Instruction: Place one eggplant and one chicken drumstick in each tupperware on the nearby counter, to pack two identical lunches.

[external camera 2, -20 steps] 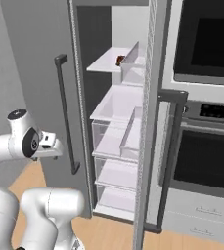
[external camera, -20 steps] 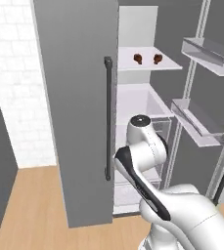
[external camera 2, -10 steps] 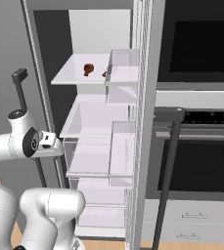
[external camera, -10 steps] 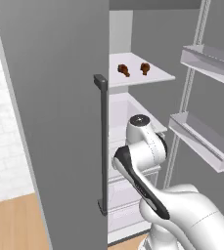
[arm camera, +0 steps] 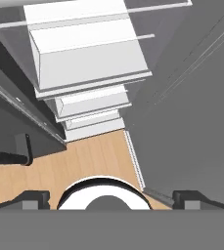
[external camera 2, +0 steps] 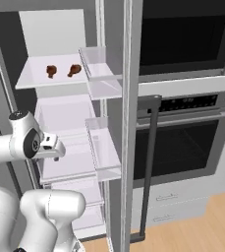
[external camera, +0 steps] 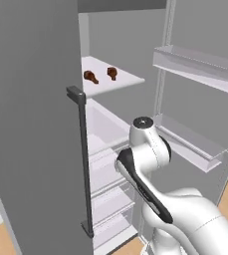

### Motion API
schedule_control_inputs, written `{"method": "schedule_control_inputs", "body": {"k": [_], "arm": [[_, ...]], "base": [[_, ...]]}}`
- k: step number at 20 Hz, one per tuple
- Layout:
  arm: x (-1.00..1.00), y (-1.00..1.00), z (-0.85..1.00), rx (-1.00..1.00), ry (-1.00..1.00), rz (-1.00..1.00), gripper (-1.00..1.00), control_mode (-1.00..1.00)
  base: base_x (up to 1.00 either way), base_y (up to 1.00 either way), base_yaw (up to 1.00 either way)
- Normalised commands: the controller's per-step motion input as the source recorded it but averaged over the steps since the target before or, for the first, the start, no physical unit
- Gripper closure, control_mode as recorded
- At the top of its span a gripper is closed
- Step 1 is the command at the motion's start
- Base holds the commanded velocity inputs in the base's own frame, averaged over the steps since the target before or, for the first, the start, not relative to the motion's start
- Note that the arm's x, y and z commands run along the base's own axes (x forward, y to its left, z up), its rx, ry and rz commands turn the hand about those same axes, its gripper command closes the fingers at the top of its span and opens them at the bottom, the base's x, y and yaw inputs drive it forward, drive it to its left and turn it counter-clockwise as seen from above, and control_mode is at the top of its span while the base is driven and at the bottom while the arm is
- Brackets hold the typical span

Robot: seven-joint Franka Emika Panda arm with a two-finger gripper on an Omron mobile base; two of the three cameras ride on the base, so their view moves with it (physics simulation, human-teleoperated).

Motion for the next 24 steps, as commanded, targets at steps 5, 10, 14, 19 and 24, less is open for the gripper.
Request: {"method": "schedule_control_inputs", "body": {"k": [5,10,14,19,24], "arm": [[0.00,0.00,0.00,0.00,0.00,0.00,-1.00,1.00],[0.00,0.00,0.00,0.00,0.00,0.00,-1.00,1.00],[0.53,0.00,0.64,0.00,-0.06,-0.12,-1.00,-1.00],[0.33,0.01,1.00,0.00,-0.39,-0.12,-1.00,-1.00],[0.00,0.00,1.00,0.00,-0.44,0.00,-1.00,-1.00]], "base": [[0.78,-0.02,-0.06],[0.99,0.00,-0.08],[0.25,0.00,-0.02],[0.00,0.00,0.00],[0.00,0.00,0.00]]}}
